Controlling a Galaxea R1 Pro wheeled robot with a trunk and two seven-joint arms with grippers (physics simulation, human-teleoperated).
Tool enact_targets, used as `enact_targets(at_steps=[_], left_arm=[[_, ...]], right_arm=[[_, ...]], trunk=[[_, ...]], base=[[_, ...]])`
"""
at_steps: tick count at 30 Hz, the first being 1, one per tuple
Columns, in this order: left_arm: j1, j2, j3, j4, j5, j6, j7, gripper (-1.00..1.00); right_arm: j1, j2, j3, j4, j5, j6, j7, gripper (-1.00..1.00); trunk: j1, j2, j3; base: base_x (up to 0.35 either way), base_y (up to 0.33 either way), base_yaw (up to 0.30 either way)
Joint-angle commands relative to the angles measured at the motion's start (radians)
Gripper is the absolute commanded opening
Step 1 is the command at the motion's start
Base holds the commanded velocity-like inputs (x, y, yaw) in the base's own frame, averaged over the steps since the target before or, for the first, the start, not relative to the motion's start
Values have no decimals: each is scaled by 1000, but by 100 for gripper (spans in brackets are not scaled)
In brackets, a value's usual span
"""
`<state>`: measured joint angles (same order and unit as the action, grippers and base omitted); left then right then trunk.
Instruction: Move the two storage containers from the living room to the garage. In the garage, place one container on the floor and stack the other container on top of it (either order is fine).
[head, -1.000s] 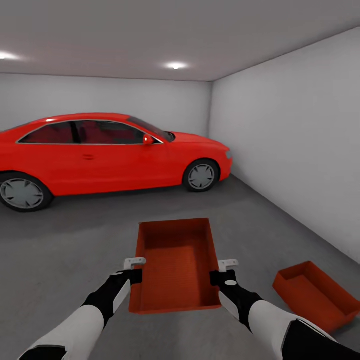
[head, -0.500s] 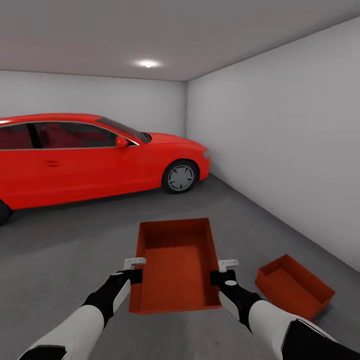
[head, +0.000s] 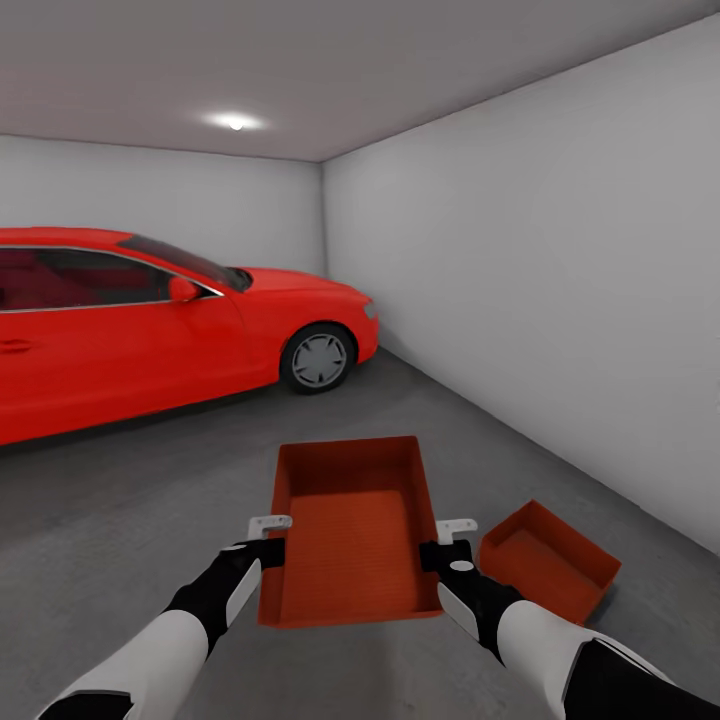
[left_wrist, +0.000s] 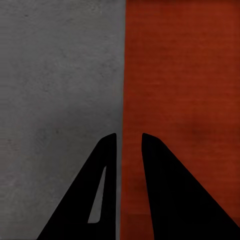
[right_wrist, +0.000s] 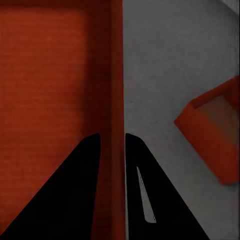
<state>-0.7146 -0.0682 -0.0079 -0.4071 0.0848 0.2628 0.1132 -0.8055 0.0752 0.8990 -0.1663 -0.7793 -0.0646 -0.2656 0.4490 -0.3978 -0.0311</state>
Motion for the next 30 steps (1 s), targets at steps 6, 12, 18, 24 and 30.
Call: enact_targets(at_steps=[6,12,18,24,30], left_arm=[[0,13,2,-4,-4,7,13,-100],[0,13,2,-4,-4,7,13,-100],[0,13,2,-4,-4,7,13,-100],[0,13,2,-4,-4,7,13,-100],[0,13,2,-4,-4,7,13,-100]], right_arm=[[-1,-3,-20,1,-10,-4,-12,-100],[-1,-3,-20,1,-11,-4,-12,-100],[-1,-3,-20,1,-11,-4,-12,-100],[-1,-3,-20,1,-11,-4,-12,-100],[-1,-3,-20,1,-11,-4,-12,-100]], trunk=[[1,-2,-2],[1,-2,-2],[1,-2,-2],[1,-2,-2],[1,-2,-2]], base=[[234,0,-282],[234,0,-280],[234,0,-274],[234,0,-273],[234,0,-258]])
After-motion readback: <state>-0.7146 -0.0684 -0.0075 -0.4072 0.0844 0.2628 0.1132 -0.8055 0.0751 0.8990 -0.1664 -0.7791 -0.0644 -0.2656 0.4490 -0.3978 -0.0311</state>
